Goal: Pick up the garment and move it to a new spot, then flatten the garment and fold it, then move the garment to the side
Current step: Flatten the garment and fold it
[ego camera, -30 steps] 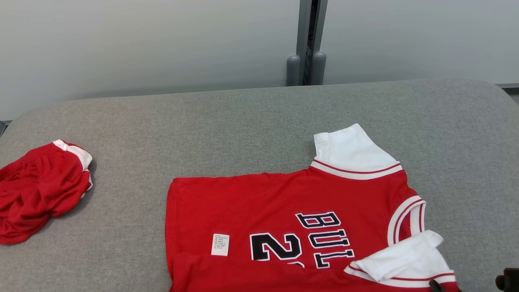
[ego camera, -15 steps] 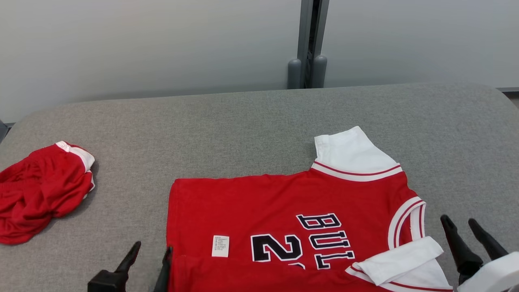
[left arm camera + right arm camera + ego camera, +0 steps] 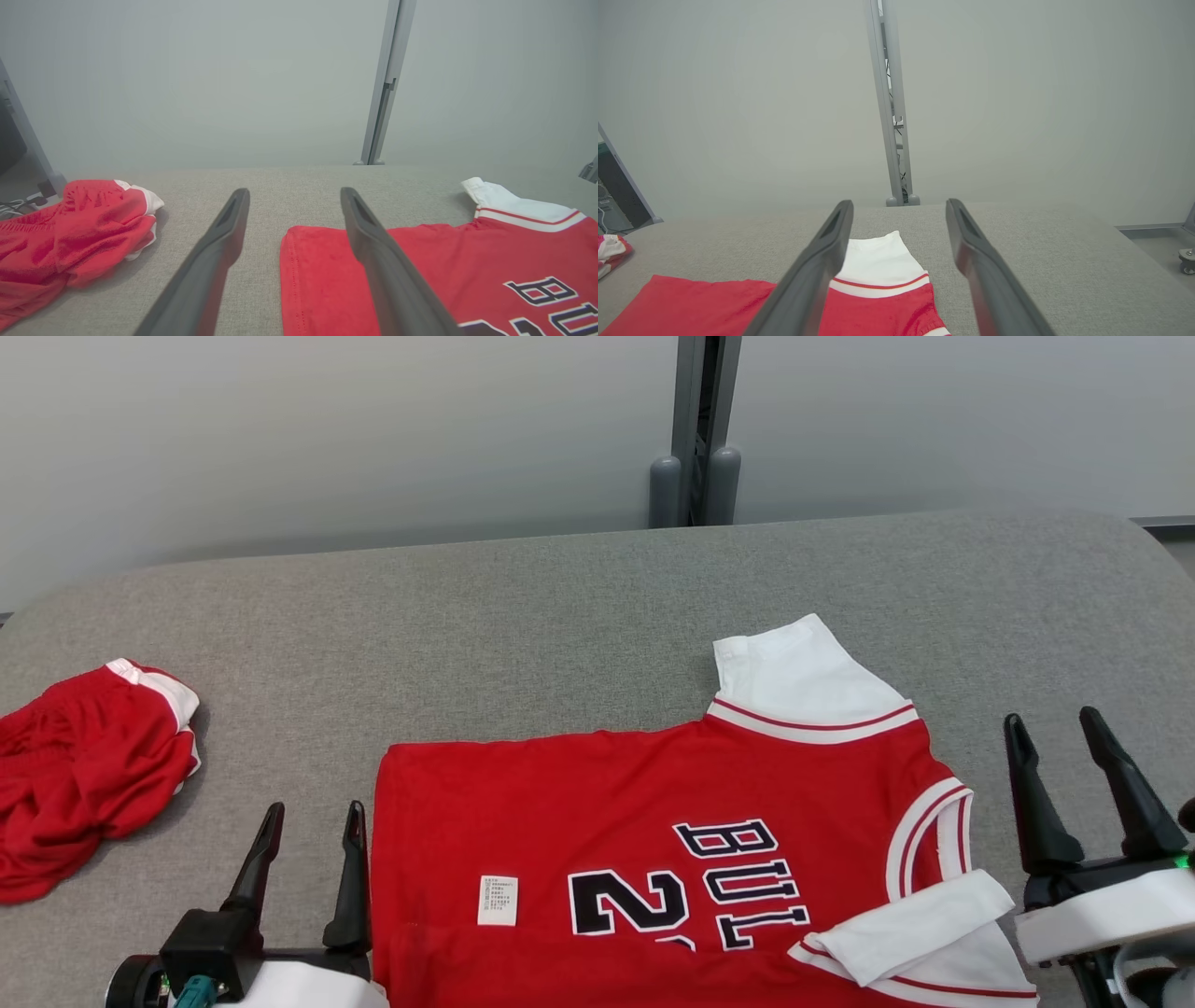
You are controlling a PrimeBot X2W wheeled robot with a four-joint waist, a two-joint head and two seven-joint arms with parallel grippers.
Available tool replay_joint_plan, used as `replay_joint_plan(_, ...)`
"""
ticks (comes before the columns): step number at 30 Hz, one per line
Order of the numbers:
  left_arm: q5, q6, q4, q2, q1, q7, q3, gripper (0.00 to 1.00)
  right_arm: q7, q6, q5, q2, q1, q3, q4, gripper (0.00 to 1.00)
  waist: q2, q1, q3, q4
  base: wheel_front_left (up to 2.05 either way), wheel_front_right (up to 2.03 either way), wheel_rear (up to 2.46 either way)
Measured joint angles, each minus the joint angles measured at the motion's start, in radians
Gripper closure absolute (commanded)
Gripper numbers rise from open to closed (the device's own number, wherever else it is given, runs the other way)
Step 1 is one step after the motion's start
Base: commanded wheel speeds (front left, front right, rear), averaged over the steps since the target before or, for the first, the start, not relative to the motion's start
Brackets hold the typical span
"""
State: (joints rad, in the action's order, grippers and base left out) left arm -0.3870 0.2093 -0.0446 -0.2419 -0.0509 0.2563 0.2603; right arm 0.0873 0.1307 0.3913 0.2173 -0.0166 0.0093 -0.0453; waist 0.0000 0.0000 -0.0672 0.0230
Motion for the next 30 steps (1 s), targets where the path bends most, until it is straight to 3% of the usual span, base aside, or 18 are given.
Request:
replay_joint_plan(9,0.061,-0.036,-0.164,0.004,0.133,-0.020,0.044,0.00,0.063,0.000,-0.039,-0.028,-0.063,0.081,0.089,0.00,0.0000,0.0000,-0.041,0.013,0.00,0.00,0.00)
replay_joint_plan(20,0.119,-0.044,-0.403,-0.065,0.374,-0.183,0.072,0.00,0.084,0.000,-0.030,-0.028,-0.122,0.112,0.099,0.00,0.0000,0.0000,-0.148,0.080,0.00,0.00,0.00)
replay_joint_plan(30,0.168,-0.054,-0.524,-0.102,0.466,-0.292,0.119,0.00,0.090,0.000,-0.030,-0.030,-0.125,0.107,0.127,0.00,0.0000,0.0000,-0.206,0.136,0.00,0.00,0.00)
